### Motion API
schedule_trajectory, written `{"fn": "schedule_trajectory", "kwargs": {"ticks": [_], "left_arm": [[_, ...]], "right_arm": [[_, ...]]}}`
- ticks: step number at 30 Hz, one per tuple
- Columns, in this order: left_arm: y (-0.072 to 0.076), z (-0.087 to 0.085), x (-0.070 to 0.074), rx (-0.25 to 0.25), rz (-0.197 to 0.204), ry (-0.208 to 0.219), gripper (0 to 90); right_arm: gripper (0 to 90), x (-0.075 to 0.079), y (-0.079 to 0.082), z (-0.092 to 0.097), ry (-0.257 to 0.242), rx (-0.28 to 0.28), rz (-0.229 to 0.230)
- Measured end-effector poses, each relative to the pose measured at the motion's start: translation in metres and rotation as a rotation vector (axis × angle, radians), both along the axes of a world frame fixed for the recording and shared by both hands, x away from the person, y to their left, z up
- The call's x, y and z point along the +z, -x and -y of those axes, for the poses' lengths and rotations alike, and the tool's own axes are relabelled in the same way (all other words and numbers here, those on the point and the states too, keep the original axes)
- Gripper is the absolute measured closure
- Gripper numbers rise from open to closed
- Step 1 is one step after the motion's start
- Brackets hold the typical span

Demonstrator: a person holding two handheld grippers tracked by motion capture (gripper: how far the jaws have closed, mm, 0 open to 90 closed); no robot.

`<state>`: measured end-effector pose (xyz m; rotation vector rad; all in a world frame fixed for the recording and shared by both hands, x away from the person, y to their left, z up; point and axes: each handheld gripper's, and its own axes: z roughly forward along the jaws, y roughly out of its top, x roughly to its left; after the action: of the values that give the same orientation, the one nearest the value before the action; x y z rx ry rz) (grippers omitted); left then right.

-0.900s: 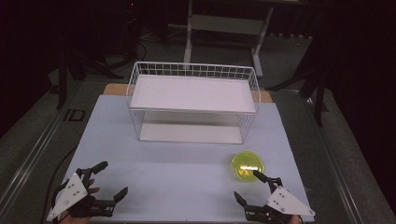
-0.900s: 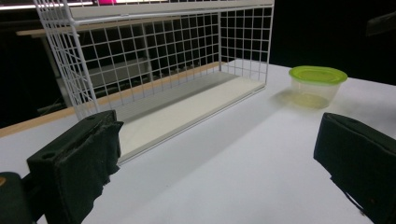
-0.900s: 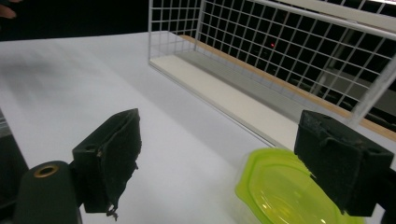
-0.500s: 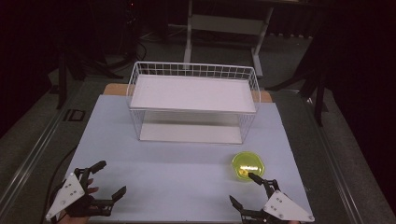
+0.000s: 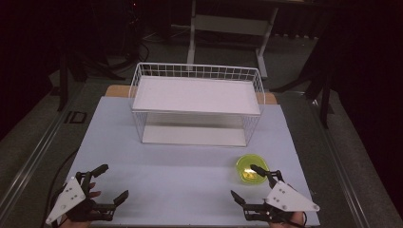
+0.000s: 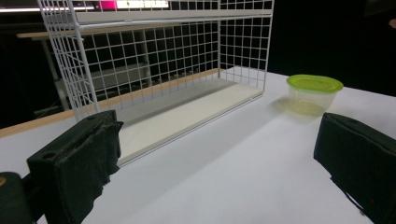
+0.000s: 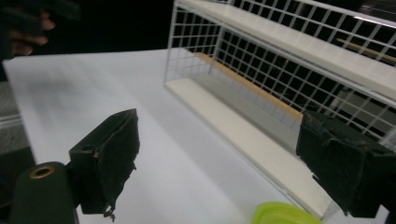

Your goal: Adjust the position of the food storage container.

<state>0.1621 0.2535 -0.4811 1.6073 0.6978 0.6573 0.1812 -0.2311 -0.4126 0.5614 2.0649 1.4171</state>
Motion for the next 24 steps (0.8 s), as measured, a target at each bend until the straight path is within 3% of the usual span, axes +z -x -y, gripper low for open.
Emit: {"fn": "schedule_trajectory", "kwargs": {"ticks": [3,6,9,11,16,21,24], "left_arm": [[0.000,0.000,0.000,-0.002,0.002,-0.001,1.4],[0.000,0.000,0.000,-0.005,0.000,0.000,1.4],[0.000,-0.001,0.000,-0.012,-0.004,0.018,1.4],[0.000,-0.001,0.000,-0.013,-0.005,0.032,1.4],[0.000,-0.002,0.000,-0.011,-0.005,0.029,1.4],[0.000,-0.001,0.000,-0.013,-0.003,0.022,1.4],[0.000,0.000,0.000,-0.013,-0.005,0.017,1.4]], "right_arm": [[13.7,0.007,-0.007,0.007,-0.033,-0.040,0.002],[13.4,0.013,-0.014,0.012,-0.036,-0.060,0.004],[11.7,0.017,-0.023,0.017,-0.049,-0.099,0.022],[10.7,0.018,-0.028,0.021,-0.083,-0.096,0.020],[14.4,0.015,-0.038,0.027,-0.059,-0.167,0.042],[16.9,0.003,-0.051,0.036,-0.063,-0.180,-0.029],[16.9,-0.007,-0.057,0.042,-0.053,-0.196,-0.047]]}}
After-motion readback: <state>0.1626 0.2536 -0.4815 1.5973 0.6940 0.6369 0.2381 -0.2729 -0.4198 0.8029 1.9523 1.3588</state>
